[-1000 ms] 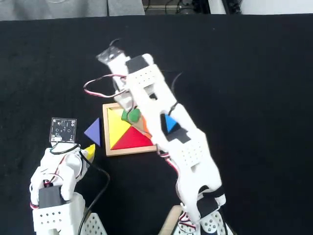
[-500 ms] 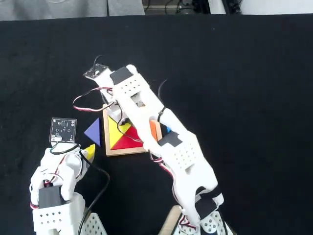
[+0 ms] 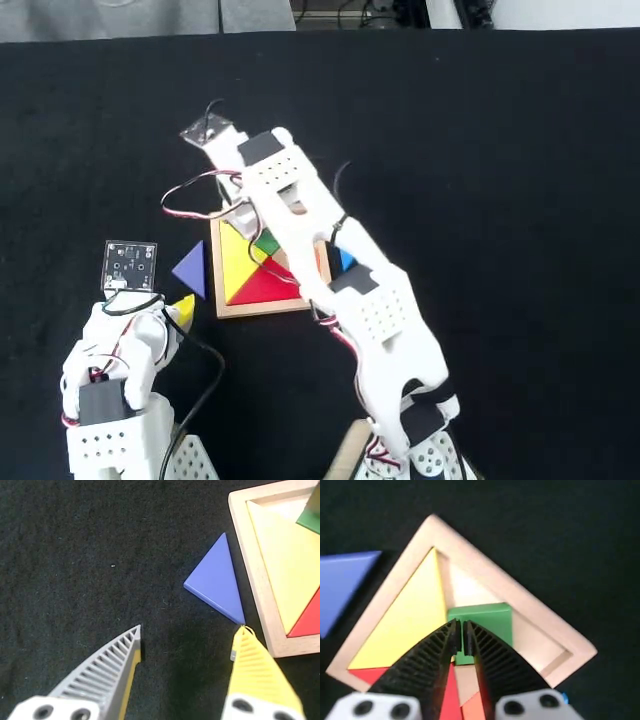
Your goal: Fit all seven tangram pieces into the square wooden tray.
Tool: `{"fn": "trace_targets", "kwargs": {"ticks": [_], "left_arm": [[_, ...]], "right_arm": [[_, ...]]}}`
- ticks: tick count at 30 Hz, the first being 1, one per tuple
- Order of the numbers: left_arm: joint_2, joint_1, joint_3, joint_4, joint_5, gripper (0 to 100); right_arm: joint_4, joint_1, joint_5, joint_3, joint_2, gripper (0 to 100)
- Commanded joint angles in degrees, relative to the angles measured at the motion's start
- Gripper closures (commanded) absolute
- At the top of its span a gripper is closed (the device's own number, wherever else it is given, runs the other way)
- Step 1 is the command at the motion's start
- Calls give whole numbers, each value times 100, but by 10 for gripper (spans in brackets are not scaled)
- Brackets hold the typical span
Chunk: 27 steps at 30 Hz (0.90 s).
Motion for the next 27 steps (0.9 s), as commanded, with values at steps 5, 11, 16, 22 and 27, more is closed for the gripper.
{"fn": "trace_targets", "kwargs": {"ticks": [5, 11, 16, 22, 27], "left_arm": [[-35, -31, 110, -97, 26, 712], [-35, -31, 110, -97, 26, 712], [-35, -31, 110, -97, 26, 712], [-35, -31, 110, -97, 26, 712], [-35, -31, 110, -97, 26, 712]], "right_arm": [[580, 492, -9, -919, -119, 987], [1714, 905, 0, -2237, -119, 987], [1749, 1169, -9, -2413, -268, 987], [1749, 1204, -9, -1631, -1068, 987], [1741, 1196, -9, -673, -2062, 987]]}}
